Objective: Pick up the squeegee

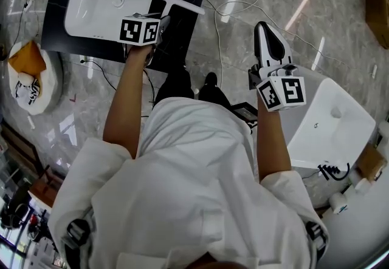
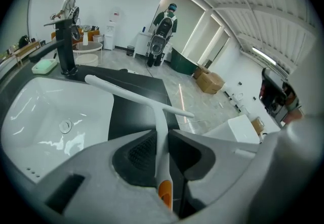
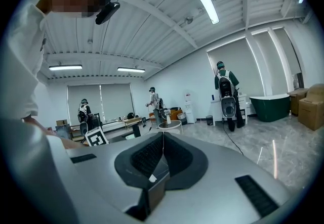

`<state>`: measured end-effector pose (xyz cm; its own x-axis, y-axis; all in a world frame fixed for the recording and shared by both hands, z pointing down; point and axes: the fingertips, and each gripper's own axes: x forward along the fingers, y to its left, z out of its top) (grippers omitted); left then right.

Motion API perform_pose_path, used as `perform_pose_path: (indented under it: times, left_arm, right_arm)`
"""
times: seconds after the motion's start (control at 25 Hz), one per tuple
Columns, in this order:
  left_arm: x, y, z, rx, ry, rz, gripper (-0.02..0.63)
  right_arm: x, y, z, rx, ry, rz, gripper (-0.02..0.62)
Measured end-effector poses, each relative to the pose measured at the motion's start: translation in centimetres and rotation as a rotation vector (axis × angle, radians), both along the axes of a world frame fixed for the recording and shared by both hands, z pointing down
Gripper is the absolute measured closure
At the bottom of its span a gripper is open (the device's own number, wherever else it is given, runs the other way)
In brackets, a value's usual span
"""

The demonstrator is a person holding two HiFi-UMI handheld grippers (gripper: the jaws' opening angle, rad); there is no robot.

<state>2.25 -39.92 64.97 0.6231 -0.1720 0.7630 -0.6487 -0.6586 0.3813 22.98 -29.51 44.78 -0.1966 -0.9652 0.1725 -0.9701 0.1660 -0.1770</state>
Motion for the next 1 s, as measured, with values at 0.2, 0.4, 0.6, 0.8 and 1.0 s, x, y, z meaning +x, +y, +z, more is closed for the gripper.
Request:
perform_pose_path:
  times: [0.2, 0.4, 0.6, 0.8, 1.0]
  left_arm:
    - [0.2, 0.0, -5.2, 0.083, 0.073, -0.040, 0.523]
    - [0.3, 0.2, -11.4, 0.183, 0.176, -0.076, 0.525]
    - [-0.3, 0.9, -17.9, 0.287, 0.275, -0.104, 0.526]
    - [-0.6, 2.3, -24.9, 0.417, 0.389, -0.119, 0.530]
    - [-2.4, 4.4, -31.2, 0.593, 0.469, -0.138, 0.532]
  right_arm:
    - [0.2, 1.3, -1.9, 0.040, -0.001, -0.019, 0.581]
    - [0.2, 2.5, -3.5, 0.073, -0.006, -0.032, 0.581]
    - [-0.2, 3.3, -5.1, 0.106, -0.005, -0.053, 0.581]
    - [-0.7, 3.8, -6.9, 0.142, 0.008, -0.092, 0.581]
    - [-2.2, 4.1, -8.8, 0.181, 0.011, -0.148, 0.581]
